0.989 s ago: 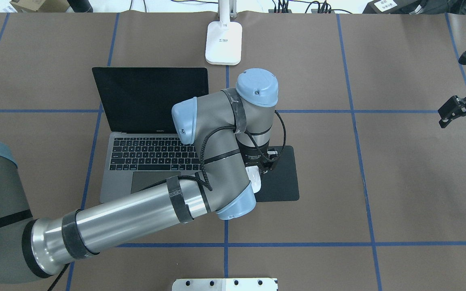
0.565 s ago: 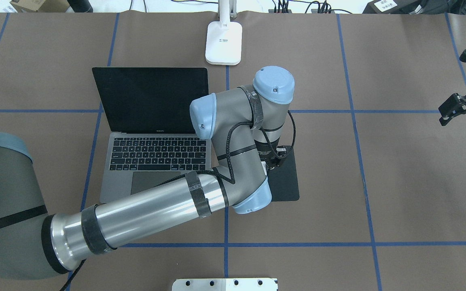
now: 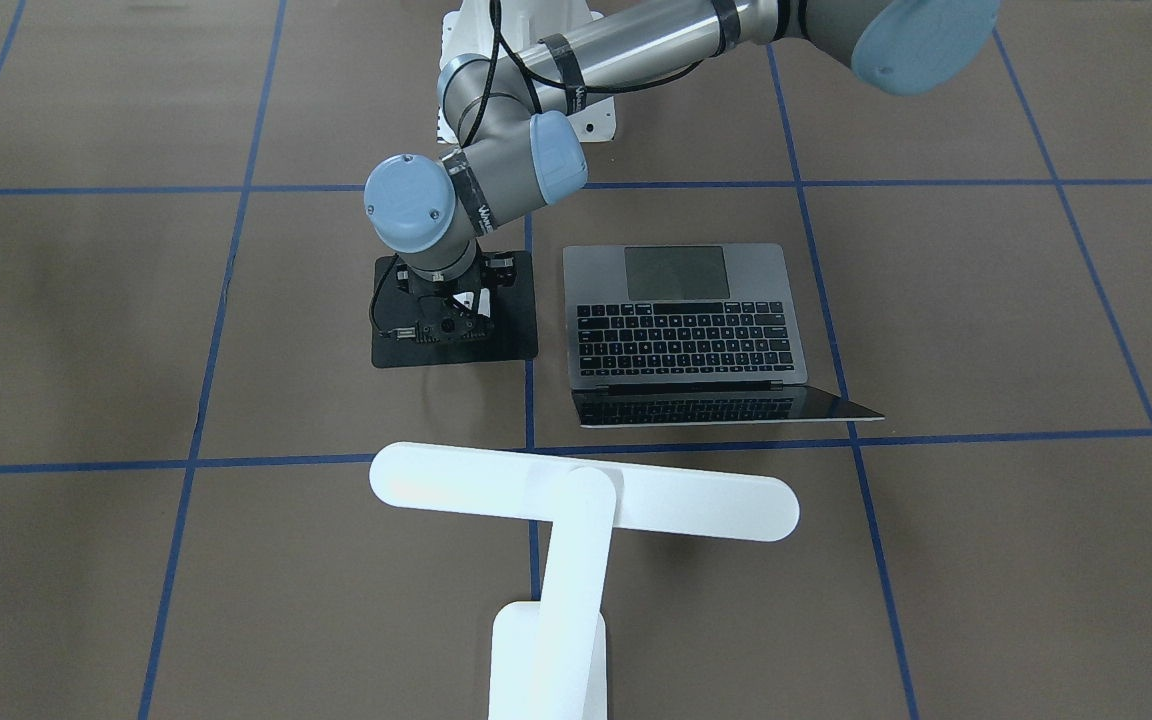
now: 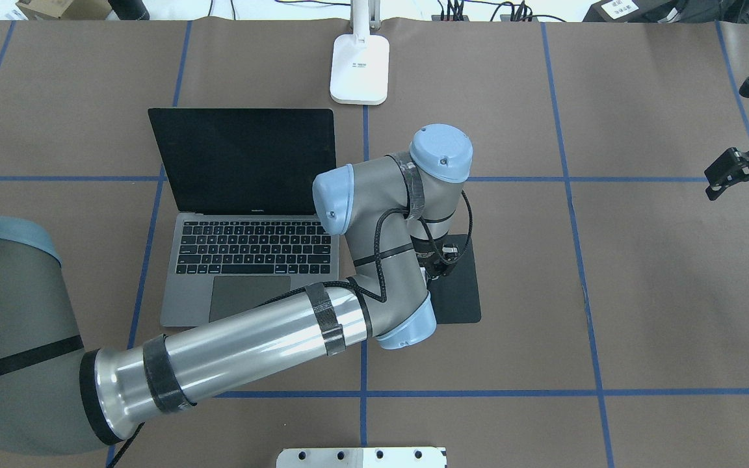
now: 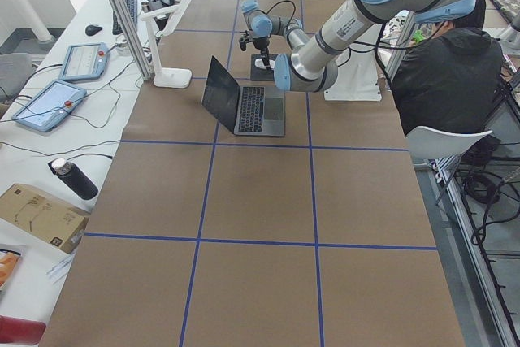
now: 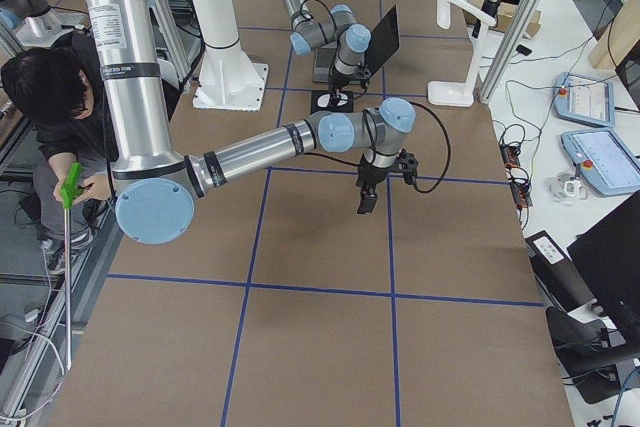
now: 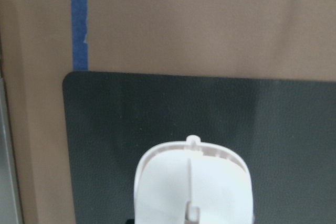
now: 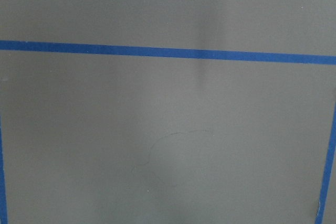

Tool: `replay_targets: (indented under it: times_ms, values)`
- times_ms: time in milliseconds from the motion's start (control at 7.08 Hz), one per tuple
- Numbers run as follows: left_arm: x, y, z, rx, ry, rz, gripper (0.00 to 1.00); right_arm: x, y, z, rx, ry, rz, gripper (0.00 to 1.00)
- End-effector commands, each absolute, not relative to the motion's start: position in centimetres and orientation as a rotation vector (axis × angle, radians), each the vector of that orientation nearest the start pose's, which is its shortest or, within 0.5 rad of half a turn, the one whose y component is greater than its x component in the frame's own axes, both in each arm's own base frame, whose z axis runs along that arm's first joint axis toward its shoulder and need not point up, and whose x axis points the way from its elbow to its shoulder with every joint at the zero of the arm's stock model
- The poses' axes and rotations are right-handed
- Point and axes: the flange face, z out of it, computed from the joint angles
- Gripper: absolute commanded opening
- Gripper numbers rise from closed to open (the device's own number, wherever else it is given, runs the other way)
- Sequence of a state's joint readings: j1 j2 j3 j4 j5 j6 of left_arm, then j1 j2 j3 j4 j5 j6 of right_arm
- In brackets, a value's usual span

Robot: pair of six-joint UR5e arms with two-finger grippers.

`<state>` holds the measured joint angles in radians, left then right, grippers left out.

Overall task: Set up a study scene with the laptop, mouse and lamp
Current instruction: 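Lower the white mouse onto the black pad with the left gripper, then open the left gripper to release the mouse on the pad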

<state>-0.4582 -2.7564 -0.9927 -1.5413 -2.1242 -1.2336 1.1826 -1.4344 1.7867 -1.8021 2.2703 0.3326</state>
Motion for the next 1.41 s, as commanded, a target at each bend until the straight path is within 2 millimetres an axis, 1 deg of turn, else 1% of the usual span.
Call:
replay_targets:
  times_ms: [0, 141, 283, 424, 565, 707, 848, 989, 1130, 1272]
  values:
    - [72.7, -44.1, 11.6, -0.275, 0.722, 0.045, 0.99, -13.8, -52.0, 50.9, -0.132, -0.697, -0.099, 1.00]
    - [72.6, -44.1, 11.2, -0.274, 0.728, 0.042, 0.99, -13.8, -52.0, 50.9, -0.129, -0.692, -0.098, 1.00]
    - [72.2, -44.1, 10.5, -0.266, 0.738, 0.043, 0.99, -13.2, -52.2, 50.9, -0.124, -0.694, -0.092, 1.00]
    - [70.7, -44.2, 9.1, -0.247, 0.767, 0.046, 0.99, -12.3, -52.4, 50.9, -0.121, -0.696, -0.066, 1.00]
    - [68.6, -44.2, 9.1, -0.233, 0.790, 0.043, 0.99, -11.8, -52.7, 51.2, -0.103, -0.699, -0.059, 1.00]
    - [64.4, -44.5, 8.9, -0.214, 0.812, 0.024, 0.99, -10.2, -53.1, 51.2, -0.090, -0.704, -0.032, 1.00]
    - [59.2, -43.7, 11.2, -0.186, 0.842, 0.014, 0.99, -10.1, -53.2, 50.6, -0.075, -0.706, -0.038, 1.00]
    - [53.3, -41.5, 16.3, -0.154, 0.866, 0.029, 0.99, -9.9, -52.9, 50.2, -0.066, -0.712, -0.045, 1.00]
    - [49.0, -40.3, 19.0, -0.109, 0.882, 0.080, 0.99, -9.4, -53.1, 49.9, -0.057, -0.712, -0.036, 1.00]
    - [46.8, -39.9, 21.1, -0.092, 0.878, 0.100, 0.99, -7.9, -53.4, 49.7, -0.045, -0.717, -0.008, 1.00]
